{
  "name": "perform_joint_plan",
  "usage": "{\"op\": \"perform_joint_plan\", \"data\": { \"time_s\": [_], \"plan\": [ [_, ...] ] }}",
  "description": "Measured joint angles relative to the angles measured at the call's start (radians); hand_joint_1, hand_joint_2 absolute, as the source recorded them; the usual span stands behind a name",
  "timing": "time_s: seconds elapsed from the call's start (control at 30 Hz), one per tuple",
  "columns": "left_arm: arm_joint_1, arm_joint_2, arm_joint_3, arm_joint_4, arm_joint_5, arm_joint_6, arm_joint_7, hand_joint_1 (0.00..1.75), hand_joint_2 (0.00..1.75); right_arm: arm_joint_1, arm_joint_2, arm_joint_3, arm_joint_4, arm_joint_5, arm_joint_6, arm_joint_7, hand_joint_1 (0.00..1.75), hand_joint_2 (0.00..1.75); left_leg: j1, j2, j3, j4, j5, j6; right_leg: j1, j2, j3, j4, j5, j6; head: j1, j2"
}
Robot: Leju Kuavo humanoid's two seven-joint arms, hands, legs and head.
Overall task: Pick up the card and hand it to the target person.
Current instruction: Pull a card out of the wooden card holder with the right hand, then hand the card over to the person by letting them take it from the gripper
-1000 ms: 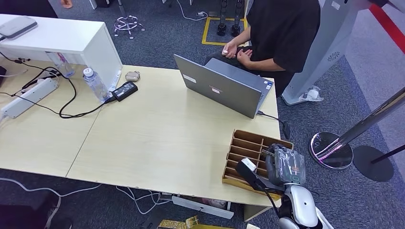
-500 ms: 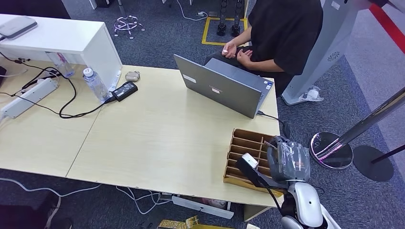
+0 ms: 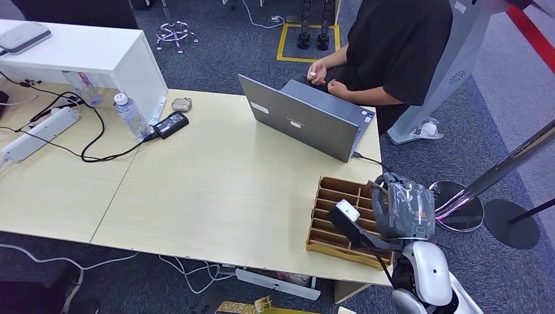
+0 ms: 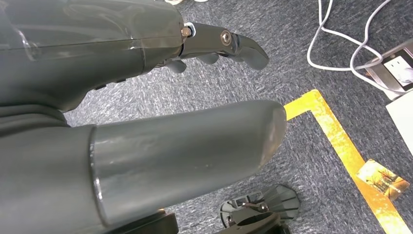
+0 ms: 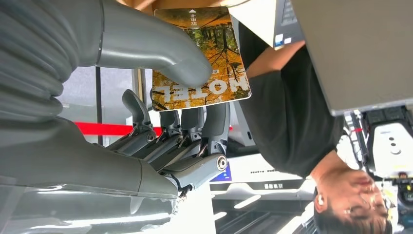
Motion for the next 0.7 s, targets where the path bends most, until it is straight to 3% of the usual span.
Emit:
{"op": "perform_joint_plan", "data": {
  "time_s": [0.4,0.7],
  "plan": [
    [-0.012,-0.002,0.0,0.0,-0.015,-0.004,0.009,0.0,0.0,-0.102,-0.031,-0.029,-0.01,-0.047,0.03,0.011,1.36,1.75,0.0,0.0,0.0,0.0,0.0,0.0,0.0,0.0,0.0,0.0,0.0,0.0,0.0,0.0],
    [-0.017,-0.011,-0.008,0.0,-0.032,-0.015,0.022,0.0,0.0,-0.17,-0.067,-0.05,0.01,-0.054,-0.016,0.02,1.36,1.75,0.0,0.0,0.0,0.0,0.0,0.0,0.0,0.0,0.0,0.0,0.0,0.0,0.0,0.0]
  ]
}}
